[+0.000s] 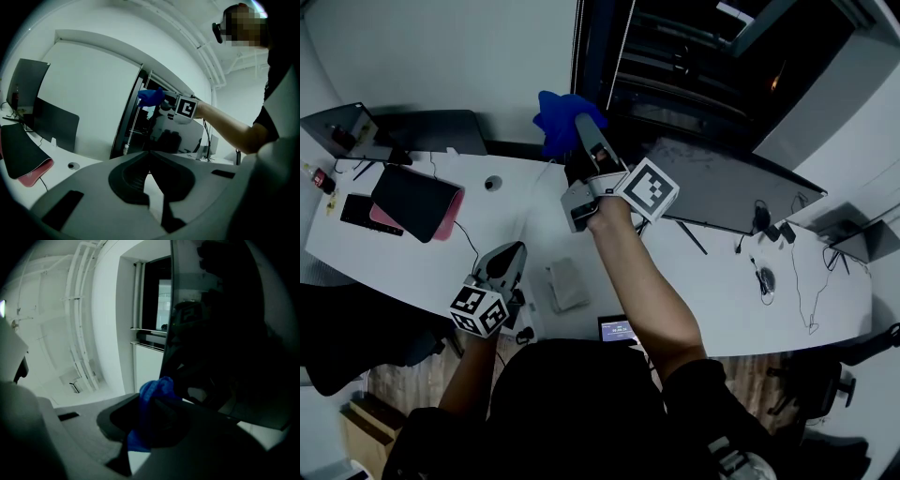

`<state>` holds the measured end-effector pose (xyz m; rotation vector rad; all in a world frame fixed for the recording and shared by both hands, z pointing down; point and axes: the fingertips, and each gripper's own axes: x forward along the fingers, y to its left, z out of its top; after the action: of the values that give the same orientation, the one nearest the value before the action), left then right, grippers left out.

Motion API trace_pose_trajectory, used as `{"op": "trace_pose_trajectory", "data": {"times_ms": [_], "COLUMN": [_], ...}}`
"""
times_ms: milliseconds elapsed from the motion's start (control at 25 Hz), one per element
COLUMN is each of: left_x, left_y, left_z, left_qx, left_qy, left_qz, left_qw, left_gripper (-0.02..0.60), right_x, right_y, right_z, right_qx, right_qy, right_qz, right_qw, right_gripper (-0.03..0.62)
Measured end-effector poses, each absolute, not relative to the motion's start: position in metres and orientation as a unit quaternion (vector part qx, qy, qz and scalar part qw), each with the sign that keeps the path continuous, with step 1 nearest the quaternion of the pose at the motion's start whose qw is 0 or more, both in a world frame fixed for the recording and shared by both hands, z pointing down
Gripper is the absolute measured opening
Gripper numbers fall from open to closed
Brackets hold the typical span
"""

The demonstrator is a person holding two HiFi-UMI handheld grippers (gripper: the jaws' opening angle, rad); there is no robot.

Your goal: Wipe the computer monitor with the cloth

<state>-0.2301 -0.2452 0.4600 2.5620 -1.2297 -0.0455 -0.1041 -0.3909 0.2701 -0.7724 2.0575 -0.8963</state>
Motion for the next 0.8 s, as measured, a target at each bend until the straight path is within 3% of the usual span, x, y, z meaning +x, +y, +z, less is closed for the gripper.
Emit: {"op": "trace_pose_trajectory", "data": {"times_ms": [200, 480, 600, 800], "left_x": [-0.232, -0.219, -0.213, -0.196], "left_y": [-0.244, -0.250, -0.252, -0.251], "left_z": [0.456, 0.433, 0.424, 0.414], "left_qx": [0.894, 0.902, 0.906, 0.913], "left_qy": [-0.424, -0.412, -0.405, -0.388], "left_qz": [-0.019, -0.035, -0.046, -0.065], "left_qw": [0.144, 0.123, 0.116, 0.112], "left_gripper": [-0.005, -0.005, -0.005, -0.005], "right_x": [-0.096, -0.048, -0.020, 0.007], "right_y": [-0.386, -0.346, -0.316, -0.259], "right_z": [0.254, 0.213, 0.211, 0.228], "right_qx": [-0.313, -0.358, -0.412, -0.485], "right_qy": [0.811, 0.853, 0.862, 0.859], "right_qz": [-0.327, -0.159, -0.065, 0.092], "right_qw": [0.369, 0.344, 0.289, 0.138], "right_gripper": [0.063, 0.063, 0.063, 0.063]}}
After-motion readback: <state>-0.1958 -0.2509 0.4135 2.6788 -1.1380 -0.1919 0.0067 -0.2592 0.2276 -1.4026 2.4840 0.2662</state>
